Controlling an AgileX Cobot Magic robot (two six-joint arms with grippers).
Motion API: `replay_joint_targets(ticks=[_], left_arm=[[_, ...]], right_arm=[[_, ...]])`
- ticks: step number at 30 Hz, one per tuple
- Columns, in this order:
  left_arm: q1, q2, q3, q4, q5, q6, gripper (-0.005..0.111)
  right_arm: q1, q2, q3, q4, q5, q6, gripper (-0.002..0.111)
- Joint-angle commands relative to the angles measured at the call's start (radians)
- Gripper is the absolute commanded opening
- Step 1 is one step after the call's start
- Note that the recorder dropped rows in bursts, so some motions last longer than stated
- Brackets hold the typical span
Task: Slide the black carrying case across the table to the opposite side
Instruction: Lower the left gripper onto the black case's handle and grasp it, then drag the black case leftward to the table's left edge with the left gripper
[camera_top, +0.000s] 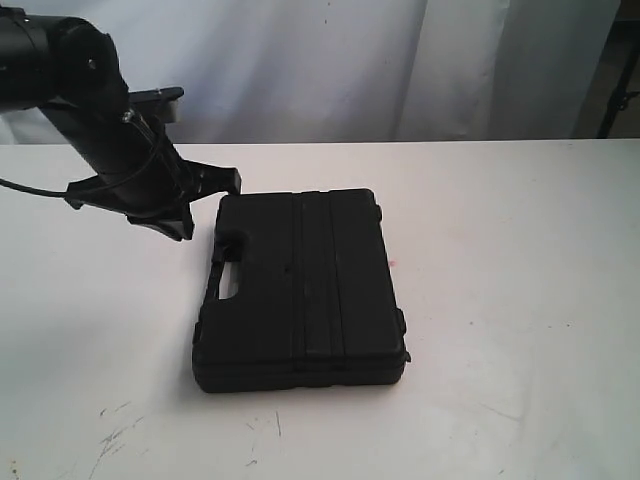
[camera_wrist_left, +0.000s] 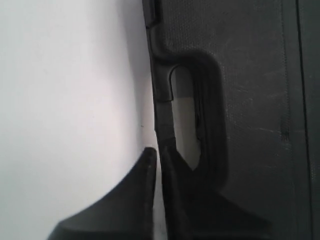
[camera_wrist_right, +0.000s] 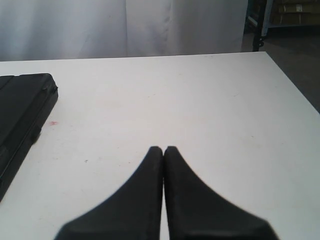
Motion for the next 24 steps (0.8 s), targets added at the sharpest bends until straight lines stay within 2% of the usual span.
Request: replay_joint_targets(ticks=[1,4,8,24], left_arm=[[-0.008,0.041,-0.036,-0.001,-0.002,-0.017,0.022],[-0.010,0.064,-0.057,-0.003,-0.004,-0.015,0.038],[-0.010,0.095,-0.067,-0.011,-0.011,-0.015,0.049],[-0.010,0.226,-0.067,-0.018,-0.042,-0.010,0.045]], right_arm=[[-0.007,-0.005,0.004,-0.003,0.001,0.004,0.000],[-0.007,-0.005,0.004,-0.003,0.001,0.004,0.000],[-0.007,-0.005,0.004,-0.003,0.001,0.004,0.000],[-0.007,-0.005,0.004,-0.003,0.001,0.006,0.000]])
